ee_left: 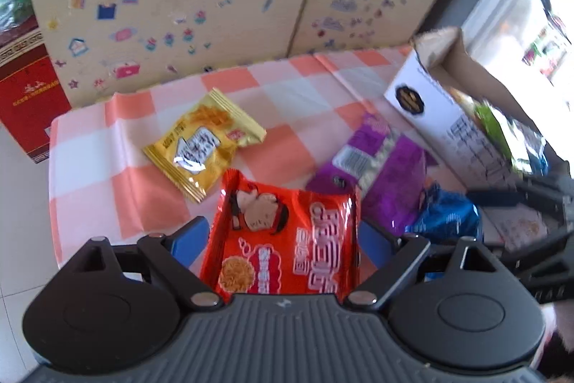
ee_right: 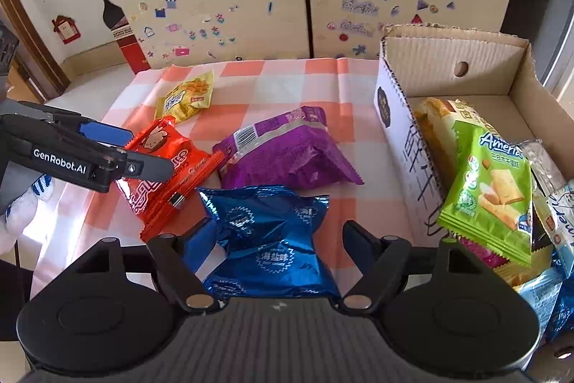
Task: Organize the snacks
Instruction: 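Grasp the red cracker pack with the left tool while the right tool grasps the blue foil bag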
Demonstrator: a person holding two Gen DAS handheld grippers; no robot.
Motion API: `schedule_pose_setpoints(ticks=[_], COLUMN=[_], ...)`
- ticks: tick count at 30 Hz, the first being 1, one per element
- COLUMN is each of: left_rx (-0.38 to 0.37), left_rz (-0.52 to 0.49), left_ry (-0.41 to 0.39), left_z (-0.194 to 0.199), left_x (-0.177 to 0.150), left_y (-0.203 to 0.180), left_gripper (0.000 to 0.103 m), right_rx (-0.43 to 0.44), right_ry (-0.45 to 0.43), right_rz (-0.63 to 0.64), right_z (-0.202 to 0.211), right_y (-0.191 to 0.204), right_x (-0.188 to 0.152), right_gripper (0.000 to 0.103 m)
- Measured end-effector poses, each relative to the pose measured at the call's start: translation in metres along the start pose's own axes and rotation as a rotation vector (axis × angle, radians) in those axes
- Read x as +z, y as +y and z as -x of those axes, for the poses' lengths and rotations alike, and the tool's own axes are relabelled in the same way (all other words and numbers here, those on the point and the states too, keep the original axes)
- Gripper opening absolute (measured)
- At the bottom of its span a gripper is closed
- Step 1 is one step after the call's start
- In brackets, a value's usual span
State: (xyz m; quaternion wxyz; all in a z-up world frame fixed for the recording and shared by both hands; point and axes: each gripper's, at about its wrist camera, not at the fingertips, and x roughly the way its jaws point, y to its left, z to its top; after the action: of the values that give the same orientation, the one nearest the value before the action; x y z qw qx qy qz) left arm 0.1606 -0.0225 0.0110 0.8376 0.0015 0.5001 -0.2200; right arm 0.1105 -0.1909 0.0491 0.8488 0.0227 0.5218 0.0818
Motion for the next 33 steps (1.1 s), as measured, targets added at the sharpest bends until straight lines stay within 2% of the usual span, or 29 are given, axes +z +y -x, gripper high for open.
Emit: schedule_pose_setpoints(ticks=[3,8,12,14,17,21,25,28,33], left_rx=[0.032,0.149,0.195,0.227,0.304,0.305,0.368,0.355,0.365], left_rz=[0.032,0.056,0.14,0.133,0.083,0.032,-0.053,-0.012,0.05], left_ry=[-0.026,-0.06,-0.076,-0.075,-0.024,-0.009,0.003,0.003,-0.074], left_z=[-0.003,-0.012,-0.018,-0.023,-0.032,-0.025,-0.013,0.001,0.034], left_x=[0.004,0.011,0.017,0.019,0.016,0.006,-0.01,-0.022,-0.035], left_y=[0.0,-0.003,-0.001,-0.005,-0.013,-0.016,-0.021,-0.017,-0.016], left_gripper=[0.09,0.09,0.091,0.092,0.092,0.092,0.092,0.092,0.093], right_rx=[-0.005,0.004,0.011,0.01,0.013,0.017,0.011,0.008,0.01], right_ry=[0.004,0.026,0.035,0.038,0.044,0.052,0.059,0.065,0.073], right_rz=[0.005,0.041,0.073,0.072,0.063,0.053,0.055,0.058,0.059], right_z=[-0.004,-0.007,-0.006,-0.005,-0.004,-0.002,-0.001,0.0,0.002], right_y=[0.003,0.01,0.016,0.015,0.014,0.011,0.011,0.011,0.014], right_x=[-0.002,-0.004,-0.007,-0.007,-0.007,-0.007,-0.009,-0.011,-0.014], right_gripper=[0.081,0.07,0.068,0.068,0.067,0.066,0.066,0.066,0.066])
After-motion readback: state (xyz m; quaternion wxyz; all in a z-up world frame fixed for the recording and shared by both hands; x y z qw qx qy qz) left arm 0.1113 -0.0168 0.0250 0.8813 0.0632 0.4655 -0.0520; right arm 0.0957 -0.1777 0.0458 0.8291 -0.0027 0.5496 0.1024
